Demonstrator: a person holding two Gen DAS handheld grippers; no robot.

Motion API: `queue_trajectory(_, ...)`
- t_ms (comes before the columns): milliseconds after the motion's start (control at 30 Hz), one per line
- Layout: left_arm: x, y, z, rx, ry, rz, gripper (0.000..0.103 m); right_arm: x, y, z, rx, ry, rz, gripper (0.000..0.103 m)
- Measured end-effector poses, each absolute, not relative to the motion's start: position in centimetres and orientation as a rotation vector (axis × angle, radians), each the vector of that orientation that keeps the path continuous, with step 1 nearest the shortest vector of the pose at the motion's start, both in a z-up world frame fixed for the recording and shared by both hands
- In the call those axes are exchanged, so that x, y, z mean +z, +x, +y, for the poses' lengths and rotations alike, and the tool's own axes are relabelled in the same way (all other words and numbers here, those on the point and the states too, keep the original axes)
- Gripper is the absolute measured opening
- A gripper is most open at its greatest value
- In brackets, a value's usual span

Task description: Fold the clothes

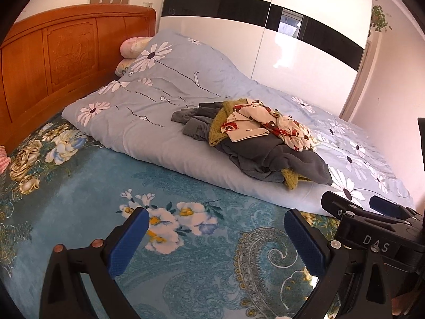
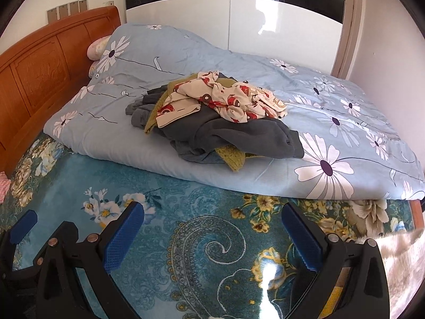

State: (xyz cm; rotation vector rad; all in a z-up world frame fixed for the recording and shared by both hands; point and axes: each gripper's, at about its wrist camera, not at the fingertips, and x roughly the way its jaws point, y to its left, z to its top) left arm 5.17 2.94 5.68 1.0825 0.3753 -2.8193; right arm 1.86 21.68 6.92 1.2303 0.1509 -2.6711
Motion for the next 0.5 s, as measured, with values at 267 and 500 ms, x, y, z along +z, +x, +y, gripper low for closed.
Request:
queue_trajectory(267,4.9,3.8,2.7,-2.817,1.099,0.447,0.103,6.3,0.6,22.4,-2.690,1.271,0.170,0.103)
queue_trajectory(500,3.1,1.6,0.6,-2.805,1.145,0.561,0.103,5.1,-1.6,20.7,-2.693,1.318,0.261,0.103)
